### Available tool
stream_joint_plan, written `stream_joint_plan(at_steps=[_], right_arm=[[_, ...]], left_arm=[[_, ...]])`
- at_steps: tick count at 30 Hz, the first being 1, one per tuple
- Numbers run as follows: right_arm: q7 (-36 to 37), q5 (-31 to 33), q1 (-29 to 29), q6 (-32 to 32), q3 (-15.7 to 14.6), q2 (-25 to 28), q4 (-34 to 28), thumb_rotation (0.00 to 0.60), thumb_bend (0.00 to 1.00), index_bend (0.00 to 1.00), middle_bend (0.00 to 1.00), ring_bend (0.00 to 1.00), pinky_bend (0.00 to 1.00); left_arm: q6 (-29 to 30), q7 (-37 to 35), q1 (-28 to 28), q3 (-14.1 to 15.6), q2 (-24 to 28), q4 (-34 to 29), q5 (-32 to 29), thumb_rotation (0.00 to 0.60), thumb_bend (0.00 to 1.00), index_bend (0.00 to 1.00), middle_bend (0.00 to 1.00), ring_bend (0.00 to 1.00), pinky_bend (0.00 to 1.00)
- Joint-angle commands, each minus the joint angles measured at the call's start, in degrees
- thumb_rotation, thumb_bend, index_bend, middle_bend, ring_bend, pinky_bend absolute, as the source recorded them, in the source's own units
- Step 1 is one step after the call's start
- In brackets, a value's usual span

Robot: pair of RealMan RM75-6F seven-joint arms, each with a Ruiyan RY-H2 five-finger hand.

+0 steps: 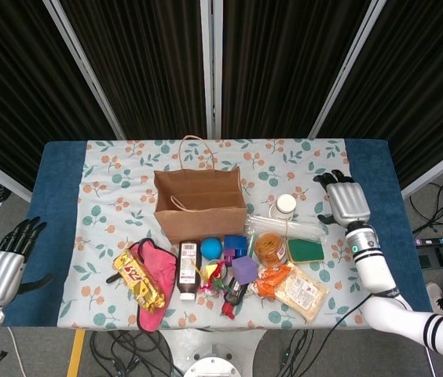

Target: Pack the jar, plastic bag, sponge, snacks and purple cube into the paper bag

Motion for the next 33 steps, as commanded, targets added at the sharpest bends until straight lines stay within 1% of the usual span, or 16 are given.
stream_joint_plan(at_steps=[1,5,11,18,23,26,33], right_arm=[[-1.42,0.63,1.49,-1.51,-1.18,0.11,-0.13,0.600,0.06,0.23,0.20,0.11,0.25],[-2.25,0.32,3.38,-2.94,-2.27,-0.55,1.05,0.600,0.06,0.23,0.20,0.11,0.25],[-2.85,-1.06,6.08,-5.08,-4.24,-3.01,4.43,0.600,0.06,0.23,0.19,0.09,0.25],[-1.40,-1.76,8.12,-6.35,-4.95,-5.94,8.07,0.600,0.06,0.23,0.19,0.09,0.25],[-0.23,-2.94,9.35,-6.54,-4.87,-7.21,10.00,0.600,0.06,0.23,0.19,0.09,0.25],[0.35,-2.75,10.18,-7.49,-4.96,-8.08,11.25,0.600,0.06,0.23,0.19,0.09,0.25],[-0.31,-1.33,11.18,-8.39,-6.35,-9.99,13.98,0.600,0.07,0.22,0.23,0.11,0.27]], left_arm=[[0.16,-0.24,0.10,-0.08,-0.05,0.20,-0.06,0.600,0.10,0.10,0.16,0.06,0.20],[0.30,-0.43,0.25,-0.18,-0.13,0.46,-0.24,0.600,0.10,0.10,0.16,0.06,0.20],[0.72,-0.51,0.44,-0.44,-0.56,1.07,-0.43,0.600,0.10,0.10,0.16,0.06,0.20],[0.50,-0.85,0.31,-0.62,-0.33,1.35,-0.59,0.600,0.10,0.10,0.16,0.06,0.20],[0.30,-0.92,0.20,-0.71,-0.05,1.34,-0.68,0.600,0.10,0.10,0.16,0.06,0.20],[0.32,-1.01,0.31,-0.71,-0.04,1.36,-0.80,0.600,0.10,0.10,0.16,0.06,0.20],[0.23,-1.41,0.52,-0.62,-0.01,1.60,-1.01,0.600,0.10,0.10,0.16,0.06,0.20]])
